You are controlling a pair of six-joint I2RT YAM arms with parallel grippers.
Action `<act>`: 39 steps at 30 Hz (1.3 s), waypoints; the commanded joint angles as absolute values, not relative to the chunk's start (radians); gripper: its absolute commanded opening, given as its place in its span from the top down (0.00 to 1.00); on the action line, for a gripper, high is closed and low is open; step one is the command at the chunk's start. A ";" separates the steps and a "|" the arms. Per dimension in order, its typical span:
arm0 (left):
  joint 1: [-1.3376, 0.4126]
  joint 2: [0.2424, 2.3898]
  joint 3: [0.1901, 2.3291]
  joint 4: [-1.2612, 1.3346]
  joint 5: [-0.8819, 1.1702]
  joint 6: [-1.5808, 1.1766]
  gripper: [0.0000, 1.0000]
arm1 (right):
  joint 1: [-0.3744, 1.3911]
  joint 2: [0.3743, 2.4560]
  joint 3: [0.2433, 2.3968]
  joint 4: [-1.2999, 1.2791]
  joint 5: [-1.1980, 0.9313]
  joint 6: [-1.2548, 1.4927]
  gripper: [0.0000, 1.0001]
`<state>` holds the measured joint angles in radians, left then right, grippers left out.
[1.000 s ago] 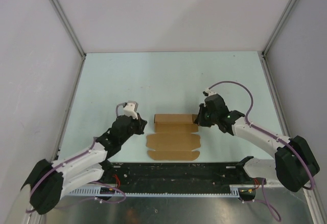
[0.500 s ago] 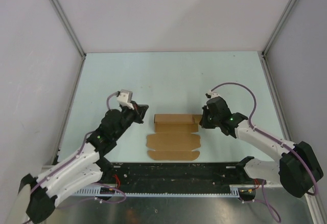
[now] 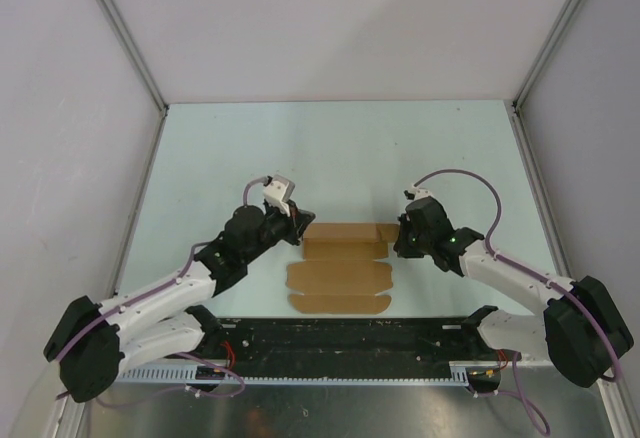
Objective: Fold the paper box
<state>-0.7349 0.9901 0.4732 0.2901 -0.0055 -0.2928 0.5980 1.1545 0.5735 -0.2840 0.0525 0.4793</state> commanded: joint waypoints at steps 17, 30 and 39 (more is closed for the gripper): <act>-0.764 1.068 0.385 0.449 0.124 -0.258 1.00 | 0.607 1.204 0.540 -0.178 0.132 0.465 1.00; -0.765 1.132 0.359 0.488 0.141 -0.268 1.00 | 0.632 1.264 0.531 -0.126 0.132 0.468 1.00; -0.764 1.118 0.333 0.500 0.132 -0.275 1.00 | 0.637 1.285 0.531 -0.115 0.115 0.491 1.00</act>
<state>-0.7620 1.1313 0.3485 0.4721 0.1200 -0.2798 0.6292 1.2713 0.5312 -0.1566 0.1120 0.4736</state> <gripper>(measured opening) 0.004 0.009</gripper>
